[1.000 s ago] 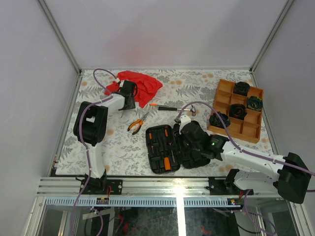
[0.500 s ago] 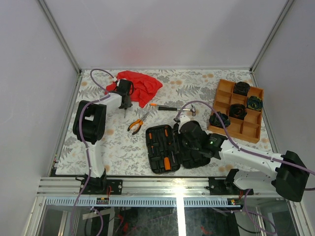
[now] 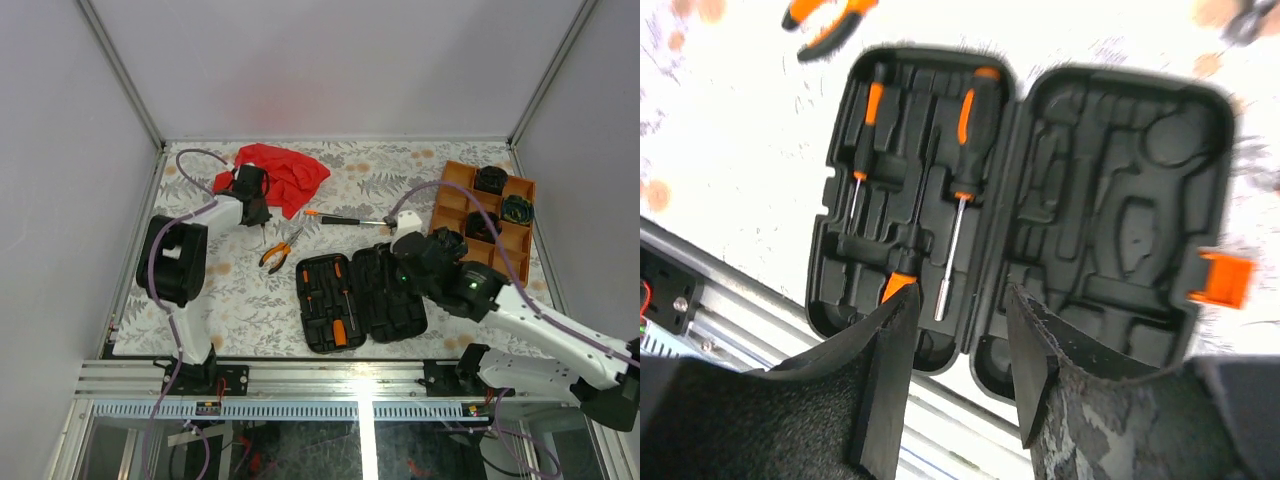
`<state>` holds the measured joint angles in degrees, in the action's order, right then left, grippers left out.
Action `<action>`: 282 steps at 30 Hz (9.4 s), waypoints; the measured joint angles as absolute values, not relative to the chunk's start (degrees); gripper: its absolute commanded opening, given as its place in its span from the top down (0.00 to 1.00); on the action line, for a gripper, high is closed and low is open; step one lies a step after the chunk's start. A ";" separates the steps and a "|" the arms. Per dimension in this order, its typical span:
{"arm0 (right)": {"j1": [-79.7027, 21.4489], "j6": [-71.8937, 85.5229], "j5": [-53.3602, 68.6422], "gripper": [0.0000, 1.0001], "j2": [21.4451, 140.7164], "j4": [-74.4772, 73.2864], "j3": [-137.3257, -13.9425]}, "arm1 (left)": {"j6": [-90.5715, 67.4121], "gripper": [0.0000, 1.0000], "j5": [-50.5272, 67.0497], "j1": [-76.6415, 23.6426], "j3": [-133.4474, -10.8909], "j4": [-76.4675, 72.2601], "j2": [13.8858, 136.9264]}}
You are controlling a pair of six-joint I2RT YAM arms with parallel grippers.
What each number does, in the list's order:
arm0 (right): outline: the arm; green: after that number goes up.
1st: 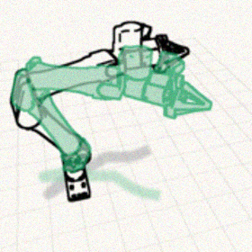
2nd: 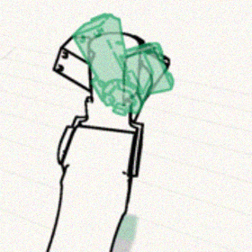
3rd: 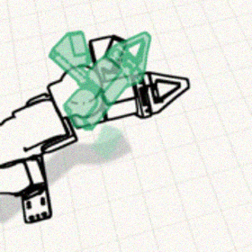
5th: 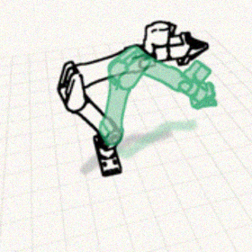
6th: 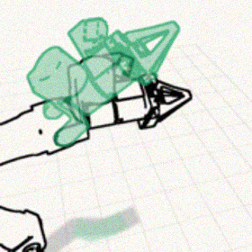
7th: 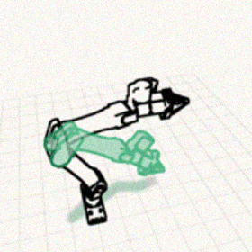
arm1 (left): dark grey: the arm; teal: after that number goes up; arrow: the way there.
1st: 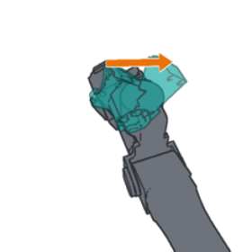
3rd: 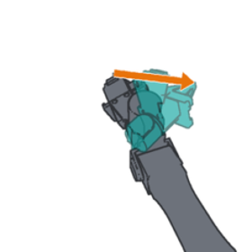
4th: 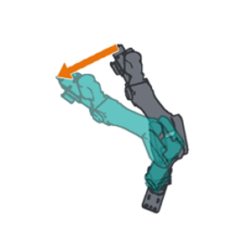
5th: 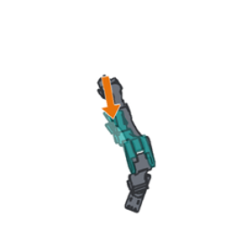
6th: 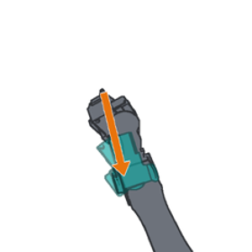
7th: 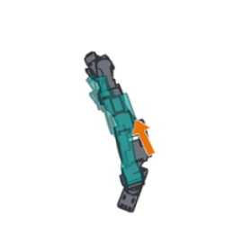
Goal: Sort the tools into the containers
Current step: Pick up the screwdriver from the center of the board, then place the screwdriver in the storage box.
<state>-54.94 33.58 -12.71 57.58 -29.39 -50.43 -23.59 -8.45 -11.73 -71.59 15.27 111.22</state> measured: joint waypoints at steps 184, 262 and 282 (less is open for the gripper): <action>-50.89 38.33 -1.26 0.63 104.20 -2.57 -61.93 | -50.39 0.80 2.59 -39.70 -12.91 -18.92 65.30; -56.18 31.46 -2.74 0.89 96.77 -15.11 -58.78 | -61.71 1.00 -4.99 -48.84 -15.31 -7.18 60.62; -56.69 30.63 -2.94 1.00 102.69 -24.27 -66.76 | -60.60 1.00 -4.95 -48.93 -15.77 -7.07 61.21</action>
